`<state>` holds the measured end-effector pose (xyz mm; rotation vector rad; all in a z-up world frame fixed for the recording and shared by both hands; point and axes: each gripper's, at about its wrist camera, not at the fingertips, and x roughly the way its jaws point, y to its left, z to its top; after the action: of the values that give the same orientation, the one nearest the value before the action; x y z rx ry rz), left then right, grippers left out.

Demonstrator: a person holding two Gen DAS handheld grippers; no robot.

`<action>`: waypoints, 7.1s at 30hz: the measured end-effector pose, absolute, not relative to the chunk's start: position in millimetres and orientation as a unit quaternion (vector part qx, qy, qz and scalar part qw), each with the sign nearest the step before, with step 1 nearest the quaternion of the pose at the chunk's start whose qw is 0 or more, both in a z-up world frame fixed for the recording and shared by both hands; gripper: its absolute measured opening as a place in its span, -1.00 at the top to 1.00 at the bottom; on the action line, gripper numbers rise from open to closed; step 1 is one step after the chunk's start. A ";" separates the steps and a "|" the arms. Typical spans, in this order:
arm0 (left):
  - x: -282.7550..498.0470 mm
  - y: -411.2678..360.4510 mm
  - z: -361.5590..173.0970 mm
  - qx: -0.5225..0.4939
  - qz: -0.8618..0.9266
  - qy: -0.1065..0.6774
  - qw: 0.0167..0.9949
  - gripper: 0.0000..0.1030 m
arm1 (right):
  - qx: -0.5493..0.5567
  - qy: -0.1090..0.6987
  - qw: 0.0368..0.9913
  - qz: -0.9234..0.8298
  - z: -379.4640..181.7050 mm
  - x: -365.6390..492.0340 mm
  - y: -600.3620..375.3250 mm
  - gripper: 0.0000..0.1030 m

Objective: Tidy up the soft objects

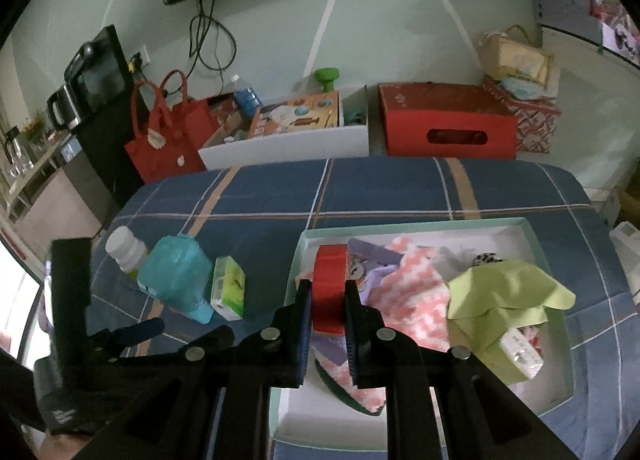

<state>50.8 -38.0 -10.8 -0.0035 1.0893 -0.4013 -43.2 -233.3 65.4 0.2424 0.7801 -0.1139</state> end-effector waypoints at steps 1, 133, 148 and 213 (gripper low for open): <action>51.3 -40.0 -11.3 -0.003 -0.190 0.515 0.836 -0.97 | 0.120 0.376 0.917 -0.056 67.0 -45.2 -235.2 0.69; -17.9 -73.0 -1.8 0.033 -0.290 0.506 0.812 -0.39 | 0.163 0.474 0.846 -0.180 -0.7 -87.6 -302.6 -0.16; 15.3 -23.1 0.9 0.054 -0.161 0.469 0.866 -0.78 | 0.128 0.488 0.846 -0.172 -1.3 -79.4 -279.5 -0.35; -4.0 11.1 -11.6 0.126 -0.089 0.512 0.845 -0.79 | 0.073 0.459 0.869 -0.172 -8.8 -102.8 -227.0 -1.00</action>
<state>-4.0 11.1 -11.6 0.2657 1.0815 -0.1869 -102.8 -227.0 -8.8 0.1520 0.9609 -0.3589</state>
